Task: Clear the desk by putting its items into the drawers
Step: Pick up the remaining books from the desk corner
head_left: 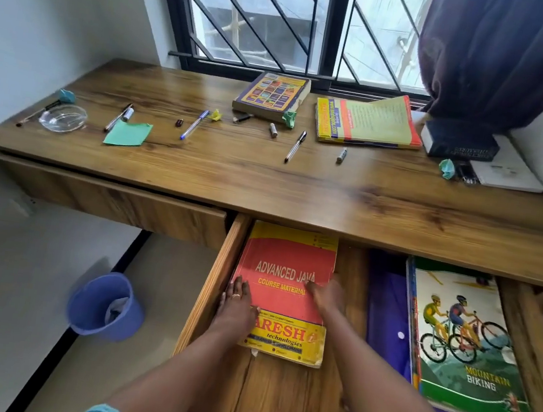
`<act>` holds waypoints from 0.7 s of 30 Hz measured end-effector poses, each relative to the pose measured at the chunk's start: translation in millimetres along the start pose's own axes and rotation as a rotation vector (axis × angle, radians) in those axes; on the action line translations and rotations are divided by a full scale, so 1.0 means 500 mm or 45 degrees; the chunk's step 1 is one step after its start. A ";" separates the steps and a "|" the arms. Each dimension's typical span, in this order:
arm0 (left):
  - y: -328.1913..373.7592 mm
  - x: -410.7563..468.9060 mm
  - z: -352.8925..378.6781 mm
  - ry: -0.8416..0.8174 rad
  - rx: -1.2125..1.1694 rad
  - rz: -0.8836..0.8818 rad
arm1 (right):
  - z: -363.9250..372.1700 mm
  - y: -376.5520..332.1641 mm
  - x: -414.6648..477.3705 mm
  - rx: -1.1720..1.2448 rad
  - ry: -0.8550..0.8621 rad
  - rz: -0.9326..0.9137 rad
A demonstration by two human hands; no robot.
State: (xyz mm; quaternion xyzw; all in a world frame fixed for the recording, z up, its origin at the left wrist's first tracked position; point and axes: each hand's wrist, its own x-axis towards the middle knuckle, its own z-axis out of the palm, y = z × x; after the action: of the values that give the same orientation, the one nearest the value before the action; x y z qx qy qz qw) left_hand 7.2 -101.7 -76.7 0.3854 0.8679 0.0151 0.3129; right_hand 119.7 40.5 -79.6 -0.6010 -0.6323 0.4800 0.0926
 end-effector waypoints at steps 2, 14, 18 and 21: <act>0.006 -0.017 -0.008 -0.059 0.023 -0.036 | 0.003 -0.006 -0.001 -0.183 -0.005 0.032; 0.012 -0.111 -0.133 0.378 -0.211 0.251 | 0.064 -0.095 -0.146 -0.612 -0.044 -0.157; -0.009 -0.108 -0.194 0.485 -0.267 0.275 | 0.081 -0.156 -0.171 -0.657 0.066 -0.340; -0.034 -0.089 -0.247 0.518 -0.229 0.316 | 0.091 -0.224 -0.171 -0.598 0.190 -0.397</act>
State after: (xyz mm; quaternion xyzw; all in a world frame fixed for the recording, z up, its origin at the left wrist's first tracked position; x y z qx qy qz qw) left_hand -49.9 -117.3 41.4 0.4486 0.8543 0.2077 0.1604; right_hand 35.4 -34.1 16.3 -0.5350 -0.8025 0.2549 0.0697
